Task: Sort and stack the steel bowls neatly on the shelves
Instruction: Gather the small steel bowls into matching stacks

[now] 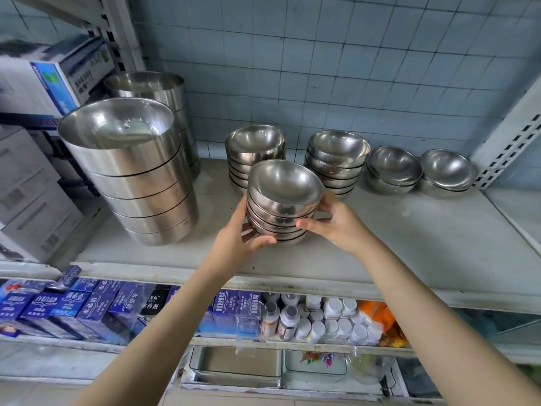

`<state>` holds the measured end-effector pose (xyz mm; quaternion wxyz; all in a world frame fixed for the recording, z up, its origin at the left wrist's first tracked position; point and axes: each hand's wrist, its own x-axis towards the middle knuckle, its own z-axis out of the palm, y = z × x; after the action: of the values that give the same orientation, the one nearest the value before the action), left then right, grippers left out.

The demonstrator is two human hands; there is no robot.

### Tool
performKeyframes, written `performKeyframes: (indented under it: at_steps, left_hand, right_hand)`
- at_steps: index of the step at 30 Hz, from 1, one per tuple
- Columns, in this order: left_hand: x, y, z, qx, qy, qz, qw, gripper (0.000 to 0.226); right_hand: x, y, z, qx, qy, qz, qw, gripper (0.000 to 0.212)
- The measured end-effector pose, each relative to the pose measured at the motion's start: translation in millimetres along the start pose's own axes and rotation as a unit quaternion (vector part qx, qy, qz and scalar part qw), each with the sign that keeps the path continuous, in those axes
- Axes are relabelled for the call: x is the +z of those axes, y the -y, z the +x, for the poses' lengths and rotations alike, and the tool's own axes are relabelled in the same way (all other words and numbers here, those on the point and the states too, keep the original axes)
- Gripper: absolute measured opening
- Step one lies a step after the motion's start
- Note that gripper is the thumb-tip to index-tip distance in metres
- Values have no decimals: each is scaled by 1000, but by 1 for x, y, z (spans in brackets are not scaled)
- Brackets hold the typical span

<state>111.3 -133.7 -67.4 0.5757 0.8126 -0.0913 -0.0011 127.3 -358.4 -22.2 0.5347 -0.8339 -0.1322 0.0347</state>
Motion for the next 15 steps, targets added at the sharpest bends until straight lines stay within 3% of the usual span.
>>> performKeyframes:
  at_steps: [4, 6, 8, 11, 15]
  left_hand:
    - [-5, -7, -2, -18, 21, 29, 999, 114]
    - [-11, -19, -9, -16, 32, 98, 995, 117]
    - [-19, -37, -19, 20, -9, 205, 979, 116]
    - [-22, -74, -28, 147, -96, 324, 930, 101]
    - [3, -113, -3, 268, -126, 427, 855, 67]
  right_hand:
    - [-7, 3, 2, 3, 29, -14, 999, 95]
    - [-14, 2, 2, 11, 27, -13, 999, 120]
    - [-25, 5, -4, 14, 1, -20, 1000, 127]
    - [-51, 13, -16, -15, -59, -41, 997, 104]
    - [-99, 10, -30, -51, -146, -73, 985, 65]
